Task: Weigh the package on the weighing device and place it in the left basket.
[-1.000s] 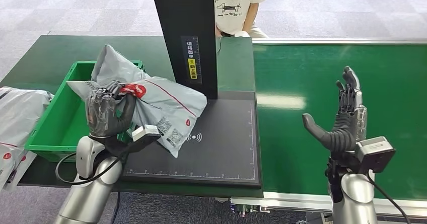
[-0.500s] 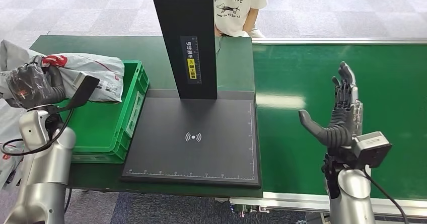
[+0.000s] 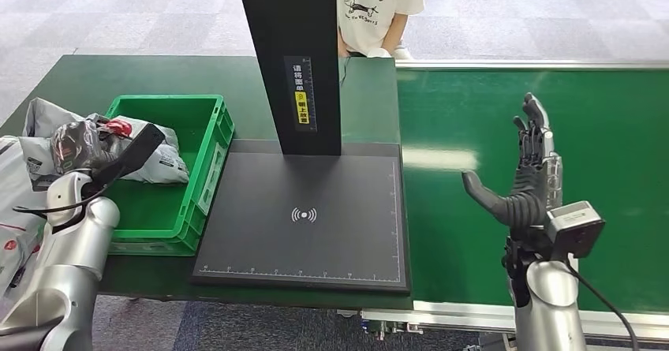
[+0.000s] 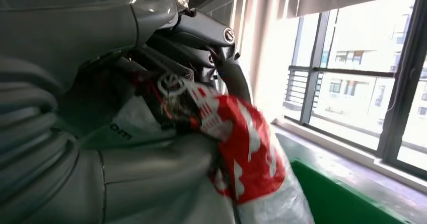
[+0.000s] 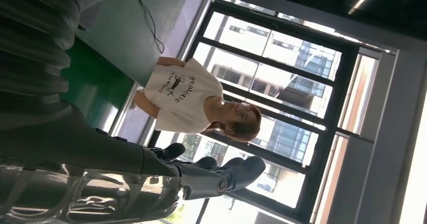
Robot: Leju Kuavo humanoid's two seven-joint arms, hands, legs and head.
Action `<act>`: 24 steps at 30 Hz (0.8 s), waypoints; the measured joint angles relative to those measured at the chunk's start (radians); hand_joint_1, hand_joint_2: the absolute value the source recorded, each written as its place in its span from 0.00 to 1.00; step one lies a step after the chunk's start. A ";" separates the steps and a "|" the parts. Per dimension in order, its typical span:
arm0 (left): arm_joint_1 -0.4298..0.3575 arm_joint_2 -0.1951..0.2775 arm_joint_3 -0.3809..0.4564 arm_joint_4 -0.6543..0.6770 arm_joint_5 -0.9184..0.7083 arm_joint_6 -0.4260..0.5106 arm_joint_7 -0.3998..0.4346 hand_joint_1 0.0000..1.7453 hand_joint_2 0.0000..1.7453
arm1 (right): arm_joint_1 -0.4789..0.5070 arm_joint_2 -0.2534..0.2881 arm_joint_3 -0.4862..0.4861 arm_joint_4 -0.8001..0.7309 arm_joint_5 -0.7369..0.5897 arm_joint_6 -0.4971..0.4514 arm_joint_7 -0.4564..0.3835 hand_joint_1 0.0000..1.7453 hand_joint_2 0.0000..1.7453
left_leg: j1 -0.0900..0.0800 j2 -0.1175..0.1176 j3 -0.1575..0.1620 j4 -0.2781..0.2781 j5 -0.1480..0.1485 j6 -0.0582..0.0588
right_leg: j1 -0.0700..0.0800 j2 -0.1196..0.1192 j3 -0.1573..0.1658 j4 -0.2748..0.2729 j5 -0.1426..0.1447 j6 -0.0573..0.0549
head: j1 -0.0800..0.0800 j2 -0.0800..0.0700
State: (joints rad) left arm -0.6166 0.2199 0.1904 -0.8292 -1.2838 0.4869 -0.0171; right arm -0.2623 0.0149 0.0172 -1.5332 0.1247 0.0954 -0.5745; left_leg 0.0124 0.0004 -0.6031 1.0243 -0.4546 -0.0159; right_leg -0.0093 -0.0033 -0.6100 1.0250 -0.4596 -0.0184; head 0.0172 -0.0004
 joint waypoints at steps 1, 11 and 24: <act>-0.002 -0.002 -0.005 0.001 0.005 0.004 -0.001 0.00 1.00 | 0.000 0.000 0.000 0.001 0.000 0.000 0.000 0.00 1.00 | 0.000 0.000 0.000 0.000 0.000 0.000 | 0.000 0.000 0.000 0.000 0.000 0.000 | 0.000 0.000; -0.012 -0.008 -0.051 -0.047 0.112 0.041 -0.046 0.00 0.50 | 0.004 0.000 0.000 0.006 -0.001 -0.001 0.000 0.00 1.00 | 0.001 0.000 0.000 0.000 0.000 0.000 | 0.000 0.000 0.000 0.000 0.000 0.000 | 0.000 0.000; 0.118 -0.043 -0.108 -0.479 0.548 0.096 -0.297 0.00 0.00 | 0.020 0.000 -0.005 0.002 0.000 -0.016 -0.019 0.00 1.00 | 0.000 0.000 0.000 0.000 -0.001 0.000 | 0.000 0.000 0.000 0.000 0.000 0.000 | -0.001 0.000</act>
State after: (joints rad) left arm -0.4985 0.1767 0.0824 -1.3086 -0.7358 0.5833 -0.3145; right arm -0.2425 0.0149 0.0126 -1.5316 0.1244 0.0790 -0.5939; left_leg 0.0126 0.0007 -0.6031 1.0243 -0.4555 -0.0157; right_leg -0.0094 -0.0030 -0.6104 1.0247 -0.4597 -0.0184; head 0.0164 0.0000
